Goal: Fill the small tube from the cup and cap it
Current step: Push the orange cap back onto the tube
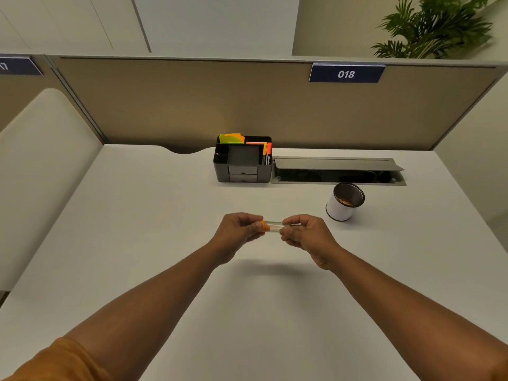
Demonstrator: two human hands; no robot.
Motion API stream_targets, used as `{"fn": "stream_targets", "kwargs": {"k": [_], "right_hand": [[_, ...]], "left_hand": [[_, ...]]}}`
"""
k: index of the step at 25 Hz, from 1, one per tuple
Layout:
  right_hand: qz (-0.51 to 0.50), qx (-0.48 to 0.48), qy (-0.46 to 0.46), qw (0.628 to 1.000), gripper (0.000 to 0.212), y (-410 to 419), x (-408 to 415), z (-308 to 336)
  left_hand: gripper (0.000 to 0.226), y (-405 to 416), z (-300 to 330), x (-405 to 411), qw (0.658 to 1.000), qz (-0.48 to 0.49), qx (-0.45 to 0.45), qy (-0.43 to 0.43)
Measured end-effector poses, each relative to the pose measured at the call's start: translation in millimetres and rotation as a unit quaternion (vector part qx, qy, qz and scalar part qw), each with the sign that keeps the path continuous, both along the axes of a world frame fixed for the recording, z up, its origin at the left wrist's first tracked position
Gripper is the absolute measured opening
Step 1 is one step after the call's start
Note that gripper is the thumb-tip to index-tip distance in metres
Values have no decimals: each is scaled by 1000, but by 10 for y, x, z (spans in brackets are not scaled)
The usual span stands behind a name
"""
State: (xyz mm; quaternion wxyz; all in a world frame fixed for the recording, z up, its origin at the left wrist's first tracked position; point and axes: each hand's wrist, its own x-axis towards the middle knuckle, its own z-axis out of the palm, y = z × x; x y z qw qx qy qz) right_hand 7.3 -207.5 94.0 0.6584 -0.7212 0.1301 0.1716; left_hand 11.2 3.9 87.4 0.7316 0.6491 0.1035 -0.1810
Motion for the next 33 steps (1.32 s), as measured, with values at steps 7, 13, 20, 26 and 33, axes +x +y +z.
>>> {"fn": "stream_targets", "kwargs": {"k": [7, 13, 20, 26, 33], "right_hand": [[85, -158, -1, 984, 16, 31, 293, 24], [23, -217, -67, 974, 16, 132, 767, -9], [24, -295, -207, 933, 14, 476, 1671, -67], [69, -343, -297, 889, 15, 764, 2282, -298], [108, -350, -339, 867, 13, 875, 2571, -517]], "left_hand": [[26, 11, -104, 239, 995, -21, 95, -14], [33, 242, -586, 364, 848, -202, 479, -102], [46, 343, -938, 848, 756, -273, 575, -151], [58, 377, -1133, 1318, 720, -251, 608, -223], [56, 406, -1210, 1473, 729, -206, 592, -274]]}}
